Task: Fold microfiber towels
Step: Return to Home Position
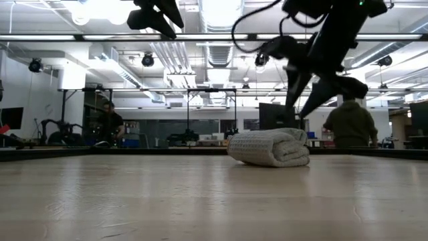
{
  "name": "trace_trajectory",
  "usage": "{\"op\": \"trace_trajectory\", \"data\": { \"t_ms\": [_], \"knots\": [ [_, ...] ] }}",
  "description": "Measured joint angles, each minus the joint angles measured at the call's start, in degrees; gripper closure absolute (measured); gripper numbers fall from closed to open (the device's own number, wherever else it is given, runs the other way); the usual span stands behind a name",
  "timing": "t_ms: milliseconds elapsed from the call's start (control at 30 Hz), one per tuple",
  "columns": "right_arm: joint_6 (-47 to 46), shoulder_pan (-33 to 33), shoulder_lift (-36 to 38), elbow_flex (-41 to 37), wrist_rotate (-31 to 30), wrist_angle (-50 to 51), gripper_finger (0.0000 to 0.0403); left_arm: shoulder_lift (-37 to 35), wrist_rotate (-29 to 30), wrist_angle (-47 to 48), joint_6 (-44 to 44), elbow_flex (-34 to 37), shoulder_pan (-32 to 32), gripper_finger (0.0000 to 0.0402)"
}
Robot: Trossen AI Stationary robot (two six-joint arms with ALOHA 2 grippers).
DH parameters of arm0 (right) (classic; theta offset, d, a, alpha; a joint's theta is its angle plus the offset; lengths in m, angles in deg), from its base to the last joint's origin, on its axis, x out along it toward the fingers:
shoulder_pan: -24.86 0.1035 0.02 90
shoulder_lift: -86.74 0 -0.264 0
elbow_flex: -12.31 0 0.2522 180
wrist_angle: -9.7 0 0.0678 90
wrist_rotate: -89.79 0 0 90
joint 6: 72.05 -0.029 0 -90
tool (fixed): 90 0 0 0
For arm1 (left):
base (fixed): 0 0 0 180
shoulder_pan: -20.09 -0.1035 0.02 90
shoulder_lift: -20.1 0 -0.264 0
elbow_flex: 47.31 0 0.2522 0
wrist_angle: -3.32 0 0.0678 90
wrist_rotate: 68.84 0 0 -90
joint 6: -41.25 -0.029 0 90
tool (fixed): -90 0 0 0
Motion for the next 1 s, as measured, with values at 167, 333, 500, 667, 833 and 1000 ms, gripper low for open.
{"op": "trace_trajectory", "data": {
  "t_ms": [167,333,500,667,833,1000],
  "knots": [
    [2.05,-0.04,5.05,0.0,-2.57,0.14,0.0256,0.0,0.0,0.0,0.0,0.0,0.0,0.0206],
    [6.76,0.0,9.9,0.24,-4.14,-0.26,0.0266,0.0,0.0,-0.34,-0.41,0.0,0.0,0.0206],
    [15.47,0.0,13.44,0.24,-4.19,-4.52,0.0276,-0.02,0.0,-2.21,-3.92,0.0,0.02,0.0206],
    [25.19,0.0,16.25,0.24,-4.26,-13.84,0.0283,-0.02,1.19,-5.33,-7.42,0.0,0.02,0.0206],
    [33.17,0.0,19.3,0.24,-4.19,-20.73,0.0287,-0.09,4.89,-6.42,-10.39,0.0,0.02,0.0206],
    [36.73,0.0,22.83,0.24,-4.1,-20.96,0.0284,-0.11,5.94,-6.75,-11.74,0.0,0.17,0.0206]
  ]
}}
